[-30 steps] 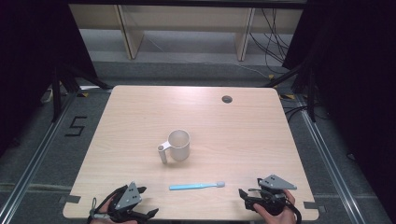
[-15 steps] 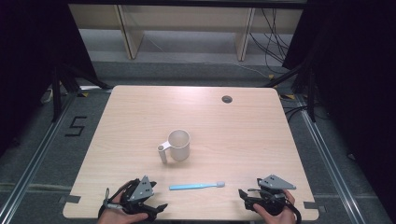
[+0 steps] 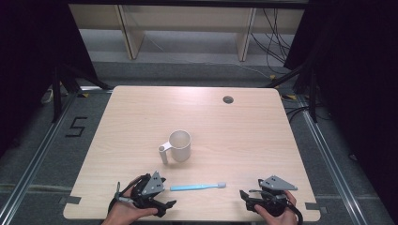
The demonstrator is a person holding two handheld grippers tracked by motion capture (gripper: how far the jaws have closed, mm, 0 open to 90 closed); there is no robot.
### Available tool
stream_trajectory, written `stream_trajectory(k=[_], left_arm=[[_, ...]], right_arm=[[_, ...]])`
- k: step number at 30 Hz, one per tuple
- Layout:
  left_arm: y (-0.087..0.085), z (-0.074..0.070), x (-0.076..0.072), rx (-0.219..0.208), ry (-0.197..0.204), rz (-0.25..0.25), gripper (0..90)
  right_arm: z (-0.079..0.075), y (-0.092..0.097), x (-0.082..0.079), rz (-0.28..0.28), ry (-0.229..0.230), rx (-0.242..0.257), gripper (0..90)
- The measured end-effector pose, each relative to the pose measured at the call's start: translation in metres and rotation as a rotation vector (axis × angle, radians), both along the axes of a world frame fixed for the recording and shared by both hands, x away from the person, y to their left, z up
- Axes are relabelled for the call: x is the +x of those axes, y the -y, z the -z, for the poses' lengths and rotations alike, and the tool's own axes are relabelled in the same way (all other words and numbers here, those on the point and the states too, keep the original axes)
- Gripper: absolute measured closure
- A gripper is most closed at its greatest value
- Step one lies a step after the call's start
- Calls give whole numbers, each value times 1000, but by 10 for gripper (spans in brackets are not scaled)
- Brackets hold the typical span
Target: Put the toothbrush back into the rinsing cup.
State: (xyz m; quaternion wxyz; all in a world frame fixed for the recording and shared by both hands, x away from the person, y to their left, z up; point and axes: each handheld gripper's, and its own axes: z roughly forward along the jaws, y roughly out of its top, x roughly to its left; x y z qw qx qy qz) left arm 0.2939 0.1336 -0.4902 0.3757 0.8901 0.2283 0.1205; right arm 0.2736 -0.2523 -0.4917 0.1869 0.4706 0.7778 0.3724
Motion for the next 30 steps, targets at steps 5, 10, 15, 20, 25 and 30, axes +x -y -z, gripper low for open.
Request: stream_trajectory(k=[5, 10, 15, 20, 25, 30], left_arm=[[5, -1, 3, 10, -3, 10, 181], [10, -4, 7, 27, -8, 21, 182], [16, -7, 13, 47, -30, 49, 191], [23, -8, 19, 67, -34, 73, 225], [32, -9, 24, 82, -31, 105, 278], [41, -8, 27, 119, -32, 139, 310]], right_arm=[[0, 0, 0, -2, -10, 5, 194], [0, 0, 0, -3, -9, 4, 194], [0, 0, 0, -5, -10, 5, 195], [1, 0, 0, -3, -3, -2, 196], [1, -3, -2, 19, -36, 33, 198], [1, -2, 0, 9, -15, 28, 199]])
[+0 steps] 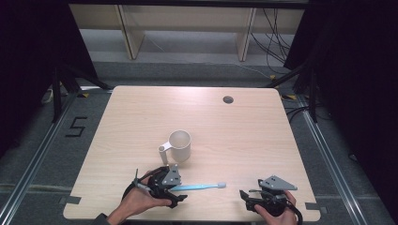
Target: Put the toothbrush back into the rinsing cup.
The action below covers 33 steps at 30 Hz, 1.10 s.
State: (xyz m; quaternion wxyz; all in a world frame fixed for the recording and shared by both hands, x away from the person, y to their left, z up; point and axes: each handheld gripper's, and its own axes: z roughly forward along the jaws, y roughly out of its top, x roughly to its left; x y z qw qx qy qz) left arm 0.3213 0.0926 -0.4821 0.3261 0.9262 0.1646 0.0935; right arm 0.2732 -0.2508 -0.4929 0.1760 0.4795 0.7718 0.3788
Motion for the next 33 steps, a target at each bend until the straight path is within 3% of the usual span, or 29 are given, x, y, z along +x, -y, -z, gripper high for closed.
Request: stream_trajectory(k=[2, 3, 7, 8, 10, 13, 14, 15, 16, 18, 33], left_arm=[[4, 0, 2, 26, -5, 22, 318], [6, 1, 2, 7, -8, 10, 323], [13, -3, 7, 37, -14, 32, 359], [14, -3, 8, 33, -21, 30, 361], [17, -4, 12, 39, -20, 35, 372], [22, -6, 15, 75, -29, 50, 418], [24, -5, 14, 65, -35, 39, 438], [25, -7, 17, 110, -33, 65, 449], [27, -6, 16, 97, -39, 53, 463], [31, -7, 19, 134, -46, 75, 489], [51, -4, 33, 264, -91, 157, 594]], right_arm=[[0, 0, 0, -1, 0, 5, 199], [0, 0, 0, -3, -6, 5, 199], [0, -1, 0, -4, -11, 11, 200], [0, 1, 0, -3, 7, -13, 200], [-1, 0, -1, 2, -14, 6, 200], [-1, -1, -1, -1, -11, 6, 201], [-1, 0, -1, -3, -15, 2, 201], [0, 0, -1, -4, -14, 2, 201], [0, 1, 1, -23, 8, -9, 201], [0, 1, 1, -27, 14, -15, 202], [-1, 0, 1, -27, 8, -11, 210]])
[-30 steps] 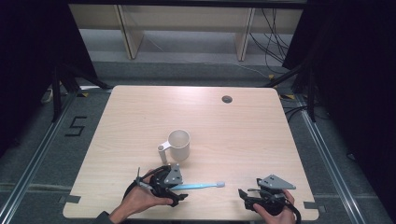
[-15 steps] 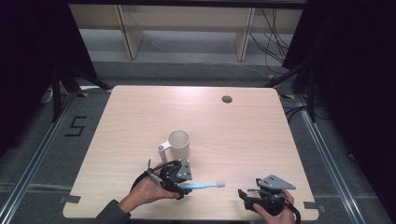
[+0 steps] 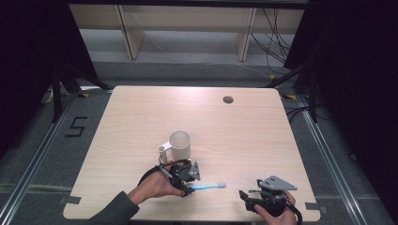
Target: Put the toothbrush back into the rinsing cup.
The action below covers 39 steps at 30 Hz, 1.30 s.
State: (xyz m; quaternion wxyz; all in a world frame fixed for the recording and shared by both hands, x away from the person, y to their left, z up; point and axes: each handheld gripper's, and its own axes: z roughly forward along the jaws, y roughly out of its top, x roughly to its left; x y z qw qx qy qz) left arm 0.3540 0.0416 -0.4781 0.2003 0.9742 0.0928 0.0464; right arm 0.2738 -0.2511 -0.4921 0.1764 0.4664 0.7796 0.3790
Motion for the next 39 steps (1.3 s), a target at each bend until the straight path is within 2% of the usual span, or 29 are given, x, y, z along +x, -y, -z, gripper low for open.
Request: stream_trajectory(k=[7, 13, 18, 22, 28, 31, 32, 34, 35, 39], left_arm=[[12, -1, 3, 43, -7, 51, 636], [18, 1, 7, 74, -28, 48, 672], [22, 0, 9, 98, -37, 52, 690], [29, 1, 9, 137, -61, 65, 705], [35, 1, 10, 154, -81, 67, 750], [37, 0, 12, 188, -102, 65, 768], [37, 0, 14, 198, -107, 60, 769], [39, -1, 16, 219, -123, 49, 770], [40, -1, 16, 227, -131, 41, 770], [46, -1, 20, 276, -166, 34, 767]], right_arm=[[0, 0, 0, -4, -1, -3, 213], [1, 0, 0, -8, 8, -12, 220], [0, -2, -1, -3, -11, 6, 222], [0, -1, 0, -8, -3, 0, 224], [1, 0, 0, -14, -1, 1, 226], [0, -1, 0, -12, 0, 2, 227], [0, -2, -1, -4, -16, 18, 228], [1, -1, 0, -14, -3, 7, 228], [0, -2, -1, -7, -23, 20, 228], [0, -3, -1, -2, -30, 27, 231]])
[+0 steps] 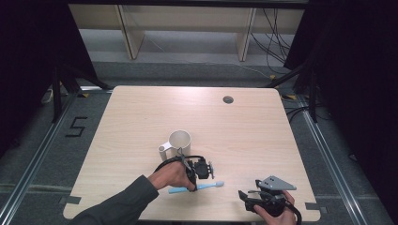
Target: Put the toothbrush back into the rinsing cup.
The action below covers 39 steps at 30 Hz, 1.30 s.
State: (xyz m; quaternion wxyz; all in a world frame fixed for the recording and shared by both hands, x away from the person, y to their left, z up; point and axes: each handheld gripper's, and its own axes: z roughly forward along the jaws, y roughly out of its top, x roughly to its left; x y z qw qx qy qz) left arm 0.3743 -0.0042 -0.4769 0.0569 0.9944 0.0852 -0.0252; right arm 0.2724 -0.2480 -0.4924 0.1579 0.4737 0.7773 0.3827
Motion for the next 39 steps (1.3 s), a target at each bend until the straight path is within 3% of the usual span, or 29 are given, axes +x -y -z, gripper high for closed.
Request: stream_trajectory(k=[5, 9, 13, 14, 15, 19, 24, 25, 27, 30, 31, 33, 35, 36, 37, 39], left_arm=[[5, 0, 2, 34, -11, -11, 768], [8, 0, 1, 54, -8, -6, 771], [8, 0, 2, 55, -17, -7, 775], [8, 0, 3, 55, -18, -5, 776], [8, 0, 3, 54, -20, -2, 776], [8, 0, 3, 54, -21, 7, 780], [9, 0, 3, 54, -19, 22, 784], [8, 0, 2, 45, -18, 21, 785], [7, 0, 3, 52, -18, 27, 785], [3, -3, 4, 21, -3, -4, 785], [2, -6, 5, 13, -4, 5, 785], [-3, -13, 5, -21, 4, -6, 785], [-8, -20, 5, -63, 19, -22, 785], [-12, -24, 4, -86, 25, -33, 785], [-15, -29, 6, -110, 58, -25, 785], [-23, -37, 5, -155, 75, -45, 785]], right_arm=[[0, 1, 1, -5, 18, -13, 231], [-1, 0, 0, -5, 0, -3, 231], [-1, 1, 1, -9, 35, 2, 253], [-3, 0, -2, 17, 8, 20, 253], [-2, 1, 0, 2, 33, 5, 253], [-1, 3, 2, -14, 51, 0, 253], [-2, 3, 1, -12, 55, -10, 253], [-2, 2, 0, 3, 37, 5, 253], [-2, 3, 2, -14, 41, 1, 253], [-2, 4, 2, -4, 60, -11, 255], [-3, 3, 0, 10, 25, 14, 255], [-2, 4, 1, -1, 50, -4, 255], [-2, 3, 0, 11, 29, 12, 255], [-2, 4, 2, -3, 53, -4, 255], [-1, 4, 2, -9, 39, 7, 255], [-2, 4, 2, -2, 46, 3, 256]])
